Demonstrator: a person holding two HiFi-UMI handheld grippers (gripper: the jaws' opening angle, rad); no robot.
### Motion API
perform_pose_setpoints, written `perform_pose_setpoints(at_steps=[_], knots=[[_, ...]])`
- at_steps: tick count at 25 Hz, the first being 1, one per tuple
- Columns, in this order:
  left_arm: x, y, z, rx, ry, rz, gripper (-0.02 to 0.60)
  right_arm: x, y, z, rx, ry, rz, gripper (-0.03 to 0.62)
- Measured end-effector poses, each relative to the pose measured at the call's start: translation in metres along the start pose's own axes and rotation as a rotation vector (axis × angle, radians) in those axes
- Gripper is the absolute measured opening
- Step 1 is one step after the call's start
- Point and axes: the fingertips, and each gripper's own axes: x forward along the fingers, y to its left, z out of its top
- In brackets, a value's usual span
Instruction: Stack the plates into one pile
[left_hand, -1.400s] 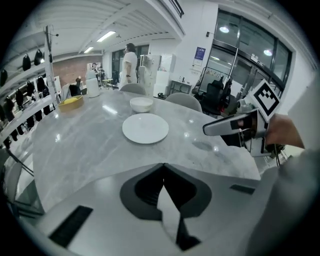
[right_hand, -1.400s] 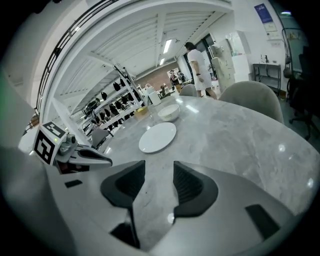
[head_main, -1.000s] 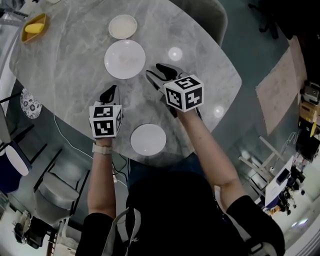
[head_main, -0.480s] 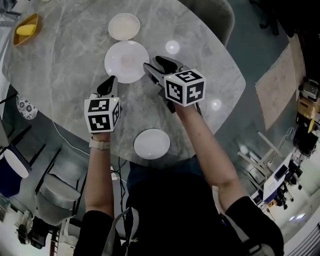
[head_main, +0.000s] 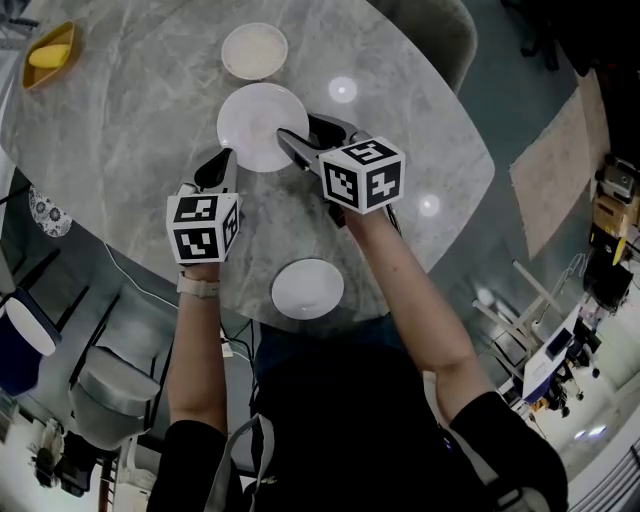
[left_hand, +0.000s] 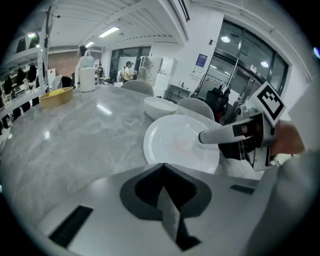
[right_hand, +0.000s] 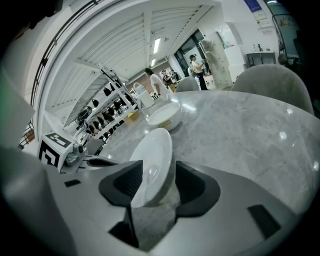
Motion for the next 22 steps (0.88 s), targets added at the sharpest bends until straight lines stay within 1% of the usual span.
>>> perform_pose_setpoints(at_steps=[1,3,5,9,15,22], knots=[[0.0,0.0,0.0,-0.006,-0.003,-0.004,0.009,0.0,0.002,-0.001,-0.004,0.002,0.002,0.199],[0.0,0.001,0.0,-0.009,-0.005,-0.005,0.009,0.0,0.003,-0.002,-0.007,0.001,-0.002,0.136],[-0.001,0.001,0.0,-0.011,-0.005,-0.001,0.009,-0.002,0.003,-0.004,-0.01,-0.002,-0.008,0.102],[-0.003,-0.003,-0.001,-0.012,0.001,0.003,0.009,-0.01,0.006,-0.005,-0.01,-0.01,0.001,0.091],[-0.01,-0.014,-0.008,0.003,0.006,-0.001,0.009,-0.023,0.013,-0.005,0.024,-0.045,0.011,0.063],[-0.026,-0.017,-0.015,0.013,-0.003,0.012,0.009,-0.038,0.023,-0.005,0.107,-0.102,0.044,0.031]])
